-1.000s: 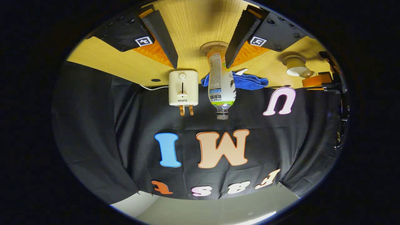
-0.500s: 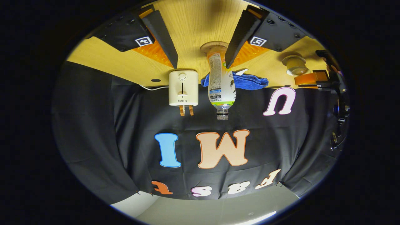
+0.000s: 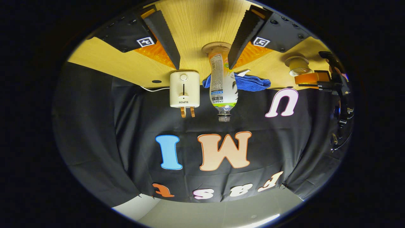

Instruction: Open the teacup lid with one hand, grasp the water bottle and pour water into the teacup with the other hand; after pouring, place the water bottle on the coaster and then close the teacup lid.

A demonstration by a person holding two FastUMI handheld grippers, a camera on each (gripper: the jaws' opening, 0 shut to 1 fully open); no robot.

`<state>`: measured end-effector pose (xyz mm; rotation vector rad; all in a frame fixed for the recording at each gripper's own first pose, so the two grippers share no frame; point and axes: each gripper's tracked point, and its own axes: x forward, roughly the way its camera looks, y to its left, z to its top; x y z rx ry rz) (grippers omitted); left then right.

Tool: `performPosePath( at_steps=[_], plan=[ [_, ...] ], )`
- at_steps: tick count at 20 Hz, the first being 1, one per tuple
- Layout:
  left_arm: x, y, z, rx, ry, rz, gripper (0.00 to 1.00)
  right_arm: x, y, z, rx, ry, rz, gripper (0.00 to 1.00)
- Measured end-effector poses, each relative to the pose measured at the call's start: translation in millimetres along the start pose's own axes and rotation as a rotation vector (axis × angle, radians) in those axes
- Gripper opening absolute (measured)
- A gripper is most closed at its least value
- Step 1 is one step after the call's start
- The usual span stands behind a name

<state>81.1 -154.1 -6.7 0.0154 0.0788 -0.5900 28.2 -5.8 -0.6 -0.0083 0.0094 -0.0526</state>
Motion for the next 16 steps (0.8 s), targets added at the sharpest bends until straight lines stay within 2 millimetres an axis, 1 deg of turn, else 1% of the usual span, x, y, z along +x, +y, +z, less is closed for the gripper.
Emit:
performPosePath(
  at_steps=[2, 3, 4, 7, 8, 9, 12, 13, 16],
  plan=[
    [-1.9, -1.1, 0.4, 0.000, 0.002, -0.003, 0.34, 0.1, -0.1, 0.1, 0.000, 0.000, 0.000, 0.94],
    [-2.1, 0.0, -0.3, -0.001, 0.001, -0.001, 0.38, 0.2, -0.1, 0.2, 0.000, 0.000, 0.000, 0.94],
    [-2.5, 0.4, 0.3, -0.004, -0.001, 0.000, 0.44, 0.0, -0.1, 0.1, 0.000, 0.000, 0.000, 0.94],
    [-6.8, 2.7, 5.4, -0.019, -0.032, 0.013, 0.87, 0.0, 0.0, 0.3, 0.000, 0.000, 0.000, 0.94],
    [-9.1, 2.2, 8.3, -0.016, -0.044, 0.015, 0.94, -0.1, -0.1, 0.1, 0.000, 0.000, 0.000, 0.94],
    [-10.0, 2.6, 8.9, -0.007, -0.053, 0.020, 0.98, 0.1, -0.3, 0.3, 0.000, 0.000, 0.000, 0.94],
    [-17.0, 5.4, 12.1, 0.000, -0.077, 0.034, 0.97, 0.2, -0.1, 0.0, 0.000, -0.001, 0.000, 0.94],
    [-21.1, 10.5, 9.2, -0.001, -0.076, 0.052, 0.98, 0.2, 0.0, 0.1, 0.000, -0.001, 0.000, 0.94],
    [-38.8, 31.4, 9.4, -0.001, -0.078, 0.130, 0.98, 0.1, -0.3, 0.1, 0.000, -0.002, 0.001, 0.94]
  ],
)
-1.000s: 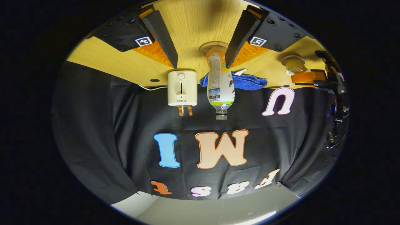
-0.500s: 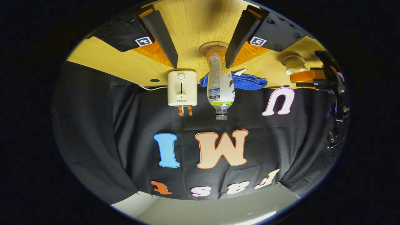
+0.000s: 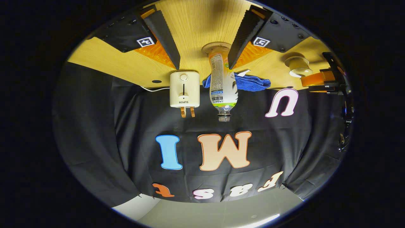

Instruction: Open the teacup lid with one hand, grasp the water bottle and pour water into the teacup with the other hand; after pouring, place the water bottle on the coaster and then close the teacup lid.

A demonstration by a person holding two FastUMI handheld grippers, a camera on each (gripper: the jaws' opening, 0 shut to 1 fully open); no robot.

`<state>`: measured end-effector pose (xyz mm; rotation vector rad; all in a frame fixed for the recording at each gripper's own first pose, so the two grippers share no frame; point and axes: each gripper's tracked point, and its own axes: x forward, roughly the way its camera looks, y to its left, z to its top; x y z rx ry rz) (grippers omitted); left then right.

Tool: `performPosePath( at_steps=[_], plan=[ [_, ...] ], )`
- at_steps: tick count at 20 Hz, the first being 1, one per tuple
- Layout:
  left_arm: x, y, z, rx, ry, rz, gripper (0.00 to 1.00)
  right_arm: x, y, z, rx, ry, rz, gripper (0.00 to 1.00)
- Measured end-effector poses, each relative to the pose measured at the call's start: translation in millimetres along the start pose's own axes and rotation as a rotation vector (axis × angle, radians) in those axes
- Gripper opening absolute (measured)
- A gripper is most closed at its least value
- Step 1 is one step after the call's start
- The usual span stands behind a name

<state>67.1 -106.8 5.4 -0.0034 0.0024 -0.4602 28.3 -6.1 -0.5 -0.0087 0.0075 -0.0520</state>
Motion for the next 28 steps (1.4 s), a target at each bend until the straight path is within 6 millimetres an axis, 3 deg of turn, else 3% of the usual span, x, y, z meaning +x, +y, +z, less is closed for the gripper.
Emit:
performPosePath(
  at_steps=[4, 7, 10, 13, 14, 16, 17, 28],
  plan=[
    [-28.0, 37.3, 2.1, 0.005, -0.006, 0.146, 0.98, -0.7, 0.5, 0.6, -0.001, -0.003, 0.000, 0.98],
    [-47.9, 64.3, 2.0, 0.011, -0.003, 0.276, 0.98, -0.1, -1.2, 0.6, -0.002, -0.004, -0.009, 0.94],
    [-62.2, 87.0, 1.5, 0.017, 0.000, 0.409, 0.98, -1.6, -13.4, 1.1, -0.004, -0.007, -0.068, 0.98],
    [-77.8, 108.4, 1.8, 0.022, 0.001, 0.546, 0.98, -4.1, -24.1, 1.4, -0.007, -0.009, -0.129, 0.94],
    [-82.0, 113.2, 2.5, 0.023, 0.001, 0.581, 0.98, -5.2, -28.8, 1.1, -0.008, -0.011, -0.153, 0.98],
    [-87.7, 118.5, 3.2, 0.024, 0.001, 0.623, 0.98, -7.1, -33.3, 2.1, -0.009, -0.012, -0.182, 0.99],
    [-86.7, 117.6, 2.7, 0.025, 0.002, 0.625, 0.98, -8.2, -32.5, 2.0, -0.009, -0.011, -0.182, 0.94],
    [-84.1, 114.8, 2.1, 0.019, 0.003, 0.607, 0.97, -6.7, -33.3, 0.1, -0.009, -0.012, -0.181, 0.96]
  ],
)
